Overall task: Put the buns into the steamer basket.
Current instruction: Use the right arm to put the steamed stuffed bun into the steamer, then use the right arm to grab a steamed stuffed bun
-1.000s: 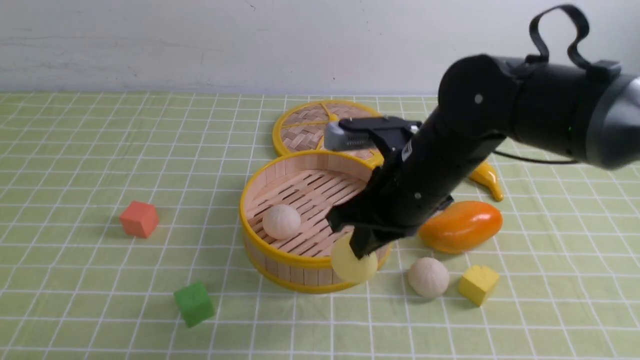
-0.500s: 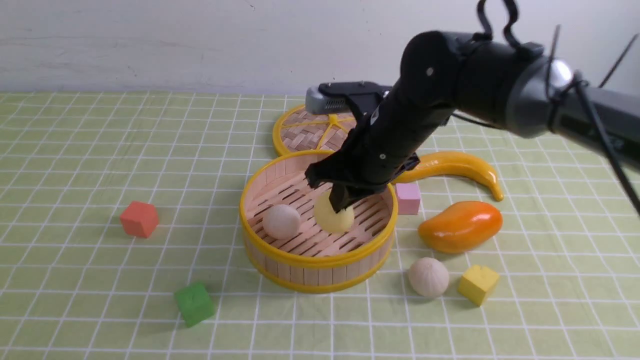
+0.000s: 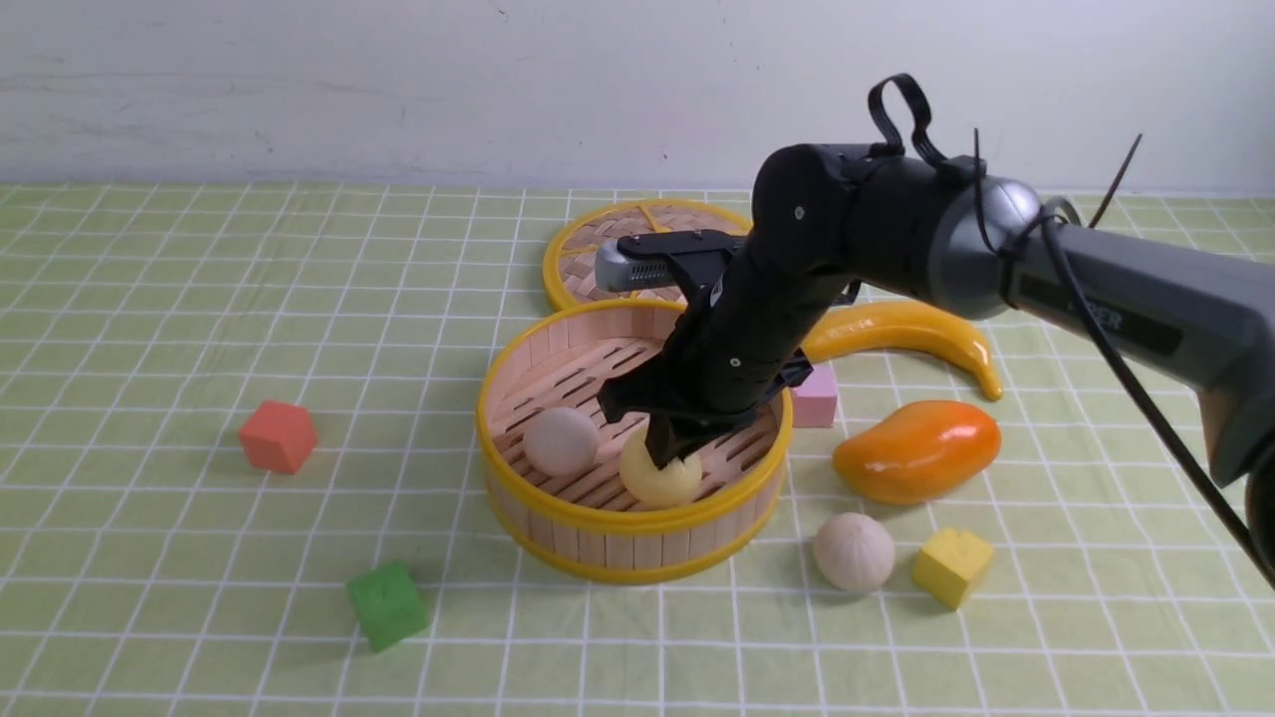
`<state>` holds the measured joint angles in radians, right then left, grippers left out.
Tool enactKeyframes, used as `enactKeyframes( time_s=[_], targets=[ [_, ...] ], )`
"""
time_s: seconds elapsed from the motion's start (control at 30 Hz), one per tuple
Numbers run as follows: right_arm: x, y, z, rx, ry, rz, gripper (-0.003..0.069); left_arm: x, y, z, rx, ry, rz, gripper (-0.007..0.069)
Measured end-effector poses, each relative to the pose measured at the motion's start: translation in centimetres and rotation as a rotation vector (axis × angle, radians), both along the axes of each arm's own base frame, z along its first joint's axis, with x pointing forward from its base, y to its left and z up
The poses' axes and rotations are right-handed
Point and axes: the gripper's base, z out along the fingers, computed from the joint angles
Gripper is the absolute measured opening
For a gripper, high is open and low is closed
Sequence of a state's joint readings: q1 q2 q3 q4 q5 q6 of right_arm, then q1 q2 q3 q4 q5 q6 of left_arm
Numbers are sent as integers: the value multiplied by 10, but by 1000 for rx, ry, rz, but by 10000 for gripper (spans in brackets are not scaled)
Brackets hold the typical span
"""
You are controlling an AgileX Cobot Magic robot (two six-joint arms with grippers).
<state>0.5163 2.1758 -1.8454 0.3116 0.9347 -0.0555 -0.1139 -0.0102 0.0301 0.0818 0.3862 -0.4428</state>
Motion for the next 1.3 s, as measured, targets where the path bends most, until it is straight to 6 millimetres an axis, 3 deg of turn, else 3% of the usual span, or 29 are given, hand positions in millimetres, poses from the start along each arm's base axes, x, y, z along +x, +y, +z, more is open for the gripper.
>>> enactKeyframes(
  time_s=[0.2, 0.3, 0.53, 0.83, 1.2, 1.3],
  targets=[
    [0, 0, 0, -2, 2, 1, 350, 0, 0, 0, 0, 0, 0, 174],
    [-2, -1, 0, -12, 17, 8, 402, 0, 0, 0, 0, 0, 0, 179],
    [-4, -2, 0, -26, 38, 17, 418, 0, 0, 0, 0, 0, 0, 182],
    [-9, -5, 28, -2, -20, 32, 426, 0, 0, 0, 0, 0, 0, 191],
    [-8, -4, 35, 26, -55, 20, 566, 0, 0, 0, 0, 0, 0, 200],
    [-13, -8, 46, 12, -67, 30, 576, 0, 0, 0, 0, 0, 0, 202]
  ],
)
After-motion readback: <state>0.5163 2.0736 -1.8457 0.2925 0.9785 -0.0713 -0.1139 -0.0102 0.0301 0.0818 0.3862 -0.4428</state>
